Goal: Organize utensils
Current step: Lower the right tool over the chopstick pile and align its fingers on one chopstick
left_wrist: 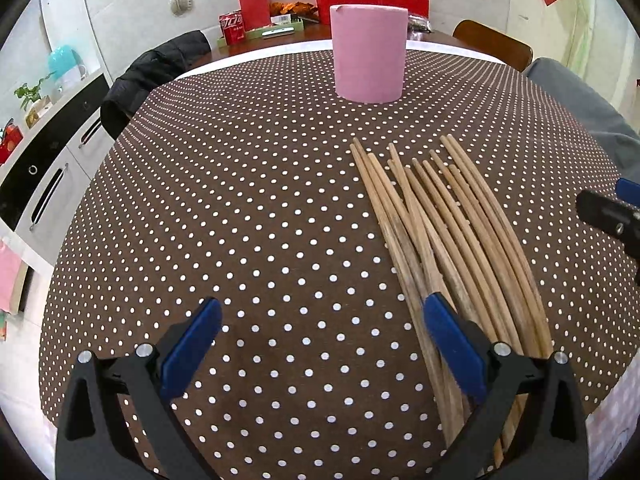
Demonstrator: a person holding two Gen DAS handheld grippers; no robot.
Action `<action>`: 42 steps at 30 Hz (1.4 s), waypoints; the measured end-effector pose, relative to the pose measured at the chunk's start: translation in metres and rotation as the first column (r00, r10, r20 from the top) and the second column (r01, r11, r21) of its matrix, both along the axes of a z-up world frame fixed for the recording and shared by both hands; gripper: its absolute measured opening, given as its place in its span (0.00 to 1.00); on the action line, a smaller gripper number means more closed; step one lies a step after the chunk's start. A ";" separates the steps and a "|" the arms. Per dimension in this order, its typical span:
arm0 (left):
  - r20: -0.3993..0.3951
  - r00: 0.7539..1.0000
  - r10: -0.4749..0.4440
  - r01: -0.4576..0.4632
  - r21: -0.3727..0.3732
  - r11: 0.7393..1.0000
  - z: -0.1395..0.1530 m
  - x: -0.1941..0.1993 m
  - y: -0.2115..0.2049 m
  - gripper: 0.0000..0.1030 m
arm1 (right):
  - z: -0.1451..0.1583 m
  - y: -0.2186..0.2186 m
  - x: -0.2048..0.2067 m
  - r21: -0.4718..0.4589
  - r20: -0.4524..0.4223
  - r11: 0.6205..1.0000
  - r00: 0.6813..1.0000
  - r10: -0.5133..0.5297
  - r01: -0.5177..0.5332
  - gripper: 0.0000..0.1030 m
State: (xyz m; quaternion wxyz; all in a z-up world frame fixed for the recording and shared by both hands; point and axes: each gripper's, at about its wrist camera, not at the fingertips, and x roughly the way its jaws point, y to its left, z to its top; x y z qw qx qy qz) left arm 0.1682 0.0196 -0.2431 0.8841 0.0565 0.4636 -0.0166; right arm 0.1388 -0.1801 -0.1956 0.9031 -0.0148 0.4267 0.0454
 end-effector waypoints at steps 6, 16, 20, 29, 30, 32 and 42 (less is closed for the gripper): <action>-0.007 0.999 0.034 -0.034 0.059 0.998 0.000 0.009 0.010 0.96 | -0.012 0.013 0.004 -0.009 -0.048 0.998 0.997 0.060 -0.060 0.94; -0.012 1.000 0.016 -0.017 -0.039 0.999 0.002 0.005 0.015 0.96 | -0.021 0.027 0.010 -0.046 -0.077 0.994 0.992 0.096 -0.100 0.94; -0.014 1.000 0.003 -0.003 -0.040 0.999 0.001 0.005 0.010 0.96 | -0.027 0.027 0.012 -0.064 -0.099 0.991 0.989 0.108 -0.115 0.94; -0.011 1.000 0.004 -0.004 -0.016 1.000 -0.002 -0.002 -0.001 0.96 | -0.031 0.027 0.015 -0.086 -0.102 0.988 0.988 0.119 -0.128 0.94; -0.010 1.000 0.006 -0.007 -0.010 1.000 -0.002 -0.003 -0.003 0.96 | -0.031 0.030 0.015 -0.087 -0.104 0.988 0.987 0.121 -0.131 0.94; 0.000 1.000 0.009 -0.009 0.009 1.000 -0.001 -0.006 -0.008 0.96 | -0.032 0.036 0.018 -0.100 -0.108 0.986 0.986 0.126 -0.137 0.94; -0.016 1.000 0.013 -0.013 0.027 1.000 -0.003 -0.007 -0.008 0.96 | -0.037 0.031 0.022 -0.079 -0.132 0.986 0.982 0.135 -0.146 0.80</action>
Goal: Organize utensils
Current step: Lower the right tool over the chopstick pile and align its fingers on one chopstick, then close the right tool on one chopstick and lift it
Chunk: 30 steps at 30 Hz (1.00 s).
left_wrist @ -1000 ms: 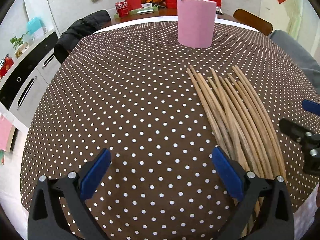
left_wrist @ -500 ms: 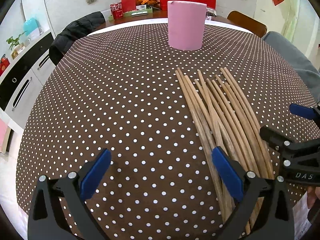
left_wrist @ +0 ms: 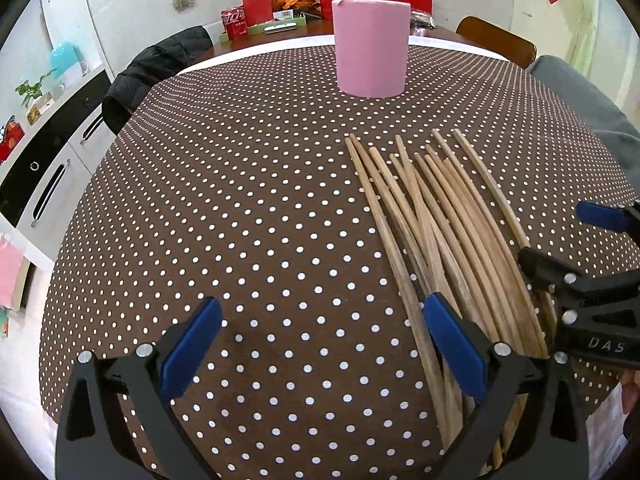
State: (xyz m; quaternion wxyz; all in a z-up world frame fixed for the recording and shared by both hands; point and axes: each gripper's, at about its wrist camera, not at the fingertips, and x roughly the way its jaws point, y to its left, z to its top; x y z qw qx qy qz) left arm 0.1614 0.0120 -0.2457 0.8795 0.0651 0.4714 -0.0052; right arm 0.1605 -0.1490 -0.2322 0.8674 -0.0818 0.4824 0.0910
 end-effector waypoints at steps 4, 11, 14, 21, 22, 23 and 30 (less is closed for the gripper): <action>-0.011 1.000 -0.002 0.002 -0.015 1.000 0.001 0.003 0.008 0.96 | 0.001 -0.003 0.001 0.021 -0.014 1.000 1.000 0.000 0.001 0.69; -0.020 0.998 -0.057 0.057 -0.017 0.998 0.004 0.020 0.009 0.96 | 0.002 -0.003 0.018 0.053 -0.029 0.998 0.999 0.035 -0.033 0.55; -0.036 0.997 -0.072 0.070 -0.038 0.997 0.006 0.027 0.015 0.96 | 0.003 -0.011 0.025 0.072 -0.051 0.997 0.998 0.020 -0.017 0.51; -0.044 0.993 -0.107 0.103 -0.082 0.991 0.009 0.046 0.019 0.84 | 0.003 0.007 0.051 0.049 -0.047 0.997 0.997 0.058 -0.055 0.45; -0.039 0.992 -0.121 0.117 -0.084 0.990 0.011 0.045 0.017 0.71 | 0.005 0.007 0.051 0.048 -0.043 0.997 0.997 0.061 -0.059 0.27; -0.034 0.991 -0.131 0.128 -0.086 0.988 0.014 0.043 0.016 0.52 | 0.005 0.009 0.051 0.049 -0.045 0.997 0.997 0.061 -0.059 0.19; -0.024 0.989 -0.145 0.140 -0.145 0.979 0.023 0.036 0.028 0.06 | 0.008 -0.007 0.038 0.167 -0.029 0.985 0.999 0.043 -0.037 0.05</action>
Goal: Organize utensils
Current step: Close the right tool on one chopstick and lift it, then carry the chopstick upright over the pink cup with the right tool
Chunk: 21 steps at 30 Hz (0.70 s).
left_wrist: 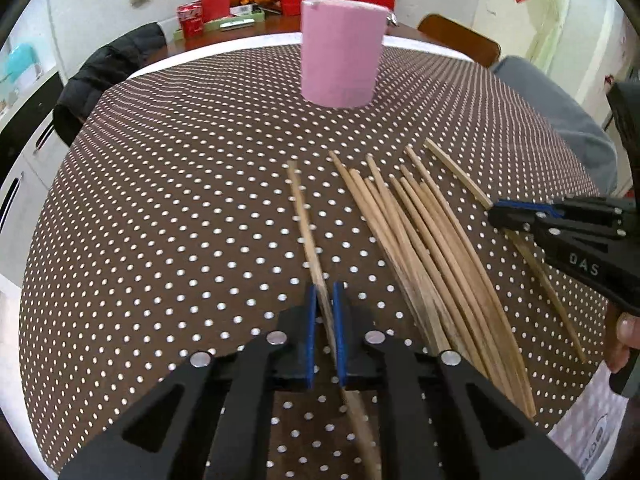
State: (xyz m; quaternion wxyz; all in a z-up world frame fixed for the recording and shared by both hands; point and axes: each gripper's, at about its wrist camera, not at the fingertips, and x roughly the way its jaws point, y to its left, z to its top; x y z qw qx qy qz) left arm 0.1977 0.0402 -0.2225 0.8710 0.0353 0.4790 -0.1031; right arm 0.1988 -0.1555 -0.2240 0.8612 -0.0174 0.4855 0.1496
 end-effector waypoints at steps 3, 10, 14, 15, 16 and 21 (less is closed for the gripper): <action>0.048 0.998 0.032 -0.030 -0.048 0.998 0.012 -0.004 0.014 0.05 | 0.006 -0.007 -0.005 0.056 0.034 0.998 0.999 -0.007 0.006 0.05; 0.184 0.980 0.071 -0.048 -0.125 0.991 0.041 -0.008 0.022 0.05 | 0.033 -0.019 -0.015 0.178 0.145 0.984 0.989 -0.037 0.011 0.05; 0.268 0.960 0.084 -0.039 -0.169 0.985 0.059 -0.008 0.018 0.05 | 0.054 -0.029 -0.015 0.254 0.233 0.967 0.969 -0.083 0.022 0.05; 0.293 0.952 0.090 -0.039 -0.176 0.984 0.065 -0.005 0.017 0.05 | 0.060 -0.031 -0.014 0.270 0.256 0.963 0.962 -0.091 0.019 0.05; 0.314 0.945 0.092 -0.034 -0.186 0.982 0.071 -0.002 0.015 0.05 | 0.069 -0.033 -0.011 0.290 0.287 0.957 0.953 -0.099 0.012 0.05; 0.435 0.896 0.092 0.009 -0.224 0.975 0.108 0.026 0.001 0.05 | 0.111 -0.029 0.014 0.323 0.394 0.946 0.912 -0.111 -0.024 0.05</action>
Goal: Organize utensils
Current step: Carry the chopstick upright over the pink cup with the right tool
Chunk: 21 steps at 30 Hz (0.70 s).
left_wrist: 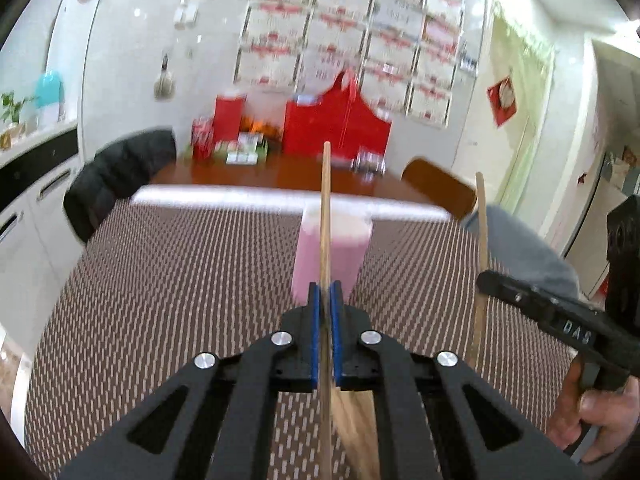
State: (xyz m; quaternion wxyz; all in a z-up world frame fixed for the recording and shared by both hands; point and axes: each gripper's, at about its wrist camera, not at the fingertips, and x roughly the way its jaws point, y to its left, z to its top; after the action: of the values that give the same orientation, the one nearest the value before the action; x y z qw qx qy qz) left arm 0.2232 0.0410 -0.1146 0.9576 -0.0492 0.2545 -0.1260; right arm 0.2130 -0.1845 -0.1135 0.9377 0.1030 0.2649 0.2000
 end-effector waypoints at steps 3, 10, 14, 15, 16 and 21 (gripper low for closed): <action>0.085 0.996 -0.007 0.008 -0.011 1.000 0.026 0.017 -0.007 0.05 | 0.016 0.005 0.014 0.005 0.046 1.000 0.999 0.005 -0.006 0.05; 0.254 0.967 0.002 0.022 -0.091 0.996 0.075 0.057 -0.008 0.05 | 0.056 0.018 0.047 0.019 0.134 0.999 0.990 0.033 -0.036 0.05; 0.330 0.944 0.004 0.039 -0.125 0.991 0.088 0.075 -0.012 0.05 | 0.079 0.025 0.066 0.031 0.181 0.998 0.983 0.041 -0.047 0.05; 0.345 0.939 0.006 0.043 -0.133 0.990 0.090 0.081 -0.013 0.05 | 0.085 0.026 0.073 0.034 0.196 0.998 0.980 0.042 -0.050 0.05; 0.360 0.933 0.009 0.045 -0.140 0.989 0.092 0.087 -0.015 0.05 | 0.089 0.028 0.078 0.034 0.207 0.998 0.977 0.041 -0.049 0.05; 0.396 0.918 0.014 0.054 -0.160 0.986 0.092 0.118 -0.025 0.05 | 0.098 0.033 0.112 0.043 0.245 0.999 0.969 0.018 -0.029 0.05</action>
State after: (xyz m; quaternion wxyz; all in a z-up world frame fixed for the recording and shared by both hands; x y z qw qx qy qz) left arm 0.3408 0.0162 -0.0222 0.9802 -0.1006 0.0448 -0.1644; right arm 0.3252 -0.1515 -0.0152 0.9581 0.0959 0.1440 0.2283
